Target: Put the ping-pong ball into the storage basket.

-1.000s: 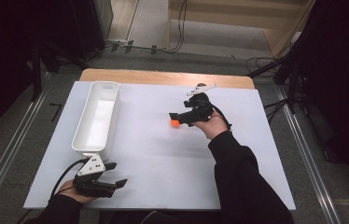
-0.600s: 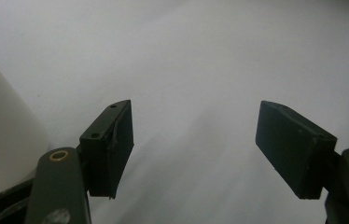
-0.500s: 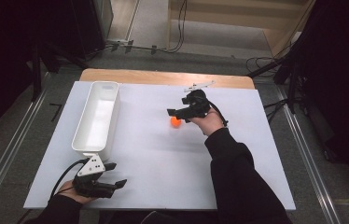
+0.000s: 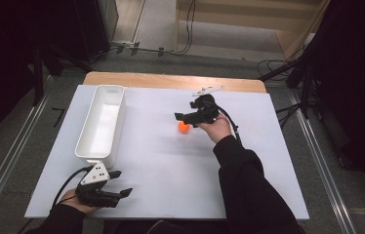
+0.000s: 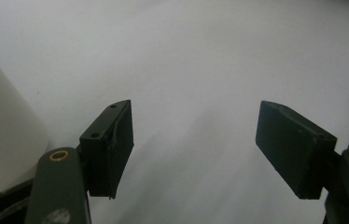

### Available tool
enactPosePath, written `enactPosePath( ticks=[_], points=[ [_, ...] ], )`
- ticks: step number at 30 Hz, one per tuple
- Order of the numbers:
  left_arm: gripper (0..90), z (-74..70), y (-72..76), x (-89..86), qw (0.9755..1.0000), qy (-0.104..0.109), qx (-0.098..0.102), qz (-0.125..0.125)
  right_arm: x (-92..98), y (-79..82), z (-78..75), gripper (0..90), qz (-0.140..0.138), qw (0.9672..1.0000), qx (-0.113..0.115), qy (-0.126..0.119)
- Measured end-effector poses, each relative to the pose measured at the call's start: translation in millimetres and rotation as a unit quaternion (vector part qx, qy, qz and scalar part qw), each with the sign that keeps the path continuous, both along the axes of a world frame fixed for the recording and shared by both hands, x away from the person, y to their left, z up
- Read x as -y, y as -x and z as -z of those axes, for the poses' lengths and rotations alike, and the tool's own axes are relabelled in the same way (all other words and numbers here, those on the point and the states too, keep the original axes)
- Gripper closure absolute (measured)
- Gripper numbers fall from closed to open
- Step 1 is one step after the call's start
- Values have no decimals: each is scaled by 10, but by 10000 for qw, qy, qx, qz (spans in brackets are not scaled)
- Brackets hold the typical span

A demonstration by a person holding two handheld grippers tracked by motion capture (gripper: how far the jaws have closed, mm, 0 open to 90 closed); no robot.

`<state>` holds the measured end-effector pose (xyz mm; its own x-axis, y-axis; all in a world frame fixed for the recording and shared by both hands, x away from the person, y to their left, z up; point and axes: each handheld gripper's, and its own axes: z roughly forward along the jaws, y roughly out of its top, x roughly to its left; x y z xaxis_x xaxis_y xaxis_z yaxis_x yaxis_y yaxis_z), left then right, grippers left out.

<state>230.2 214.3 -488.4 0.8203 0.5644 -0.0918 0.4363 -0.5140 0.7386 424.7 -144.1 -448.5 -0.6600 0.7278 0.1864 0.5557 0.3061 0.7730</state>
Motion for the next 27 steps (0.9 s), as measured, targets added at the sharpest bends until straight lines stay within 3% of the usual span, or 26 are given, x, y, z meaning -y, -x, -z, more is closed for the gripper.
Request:
enactPosePath(
  ticks=[14,27],
  points=[
    [280,-3,16,-6,10000,-32,7,30,-17,-4,153,127,119,9999,4,95],
    [279,-5,21,-4,10000,-55,9,49,-35,-21,305,127,139,9992,-272,245]
  ],
)
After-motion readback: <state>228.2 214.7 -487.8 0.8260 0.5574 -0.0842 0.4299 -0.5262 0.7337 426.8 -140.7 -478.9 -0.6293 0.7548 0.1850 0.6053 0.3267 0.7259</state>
